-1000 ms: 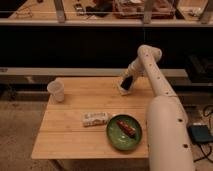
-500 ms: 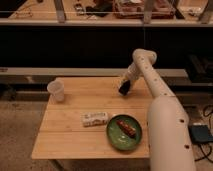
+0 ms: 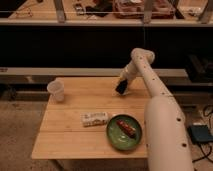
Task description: Place the eraser on the white sponge
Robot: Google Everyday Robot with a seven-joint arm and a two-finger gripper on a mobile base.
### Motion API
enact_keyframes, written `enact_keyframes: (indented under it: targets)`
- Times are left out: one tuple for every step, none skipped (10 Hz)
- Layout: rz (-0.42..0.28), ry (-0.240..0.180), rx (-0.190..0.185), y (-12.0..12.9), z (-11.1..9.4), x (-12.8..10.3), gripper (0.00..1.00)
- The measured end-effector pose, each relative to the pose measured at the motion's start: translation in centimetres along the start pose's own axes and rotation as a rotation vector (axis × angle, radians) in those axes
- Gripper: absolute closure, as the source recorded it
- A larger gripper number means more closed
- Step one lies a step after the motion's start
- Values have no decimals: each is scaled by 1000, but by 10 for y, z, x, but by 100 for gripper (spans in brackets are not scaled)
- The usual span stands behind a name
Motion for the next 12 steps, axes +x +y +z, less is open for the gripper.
enact_keyframes:
  targets:
    - [-10,4,-4,2,0,1,59]
    - [-16,7,-8,5,1,2,48]
    - [-20,9,-12,7,2,4,36]
    - [-23,11,-11,7,1,5,28]
    - [-31,13,-9,7,0,6,21]
    - [-37,19,-11,8,-1,8,20]
    - [-43,31,-16,9,-4,12,20]
    - [-52,50,-27,11,-8,17,20]
    - [-65,79,-51,17,-14,26,20]
    - [-71,94,-68,23,-18,30,20]
    - [-74,104,-87,30,-21,34,20]
    - [-69,97,-100,42,-24,32,20]
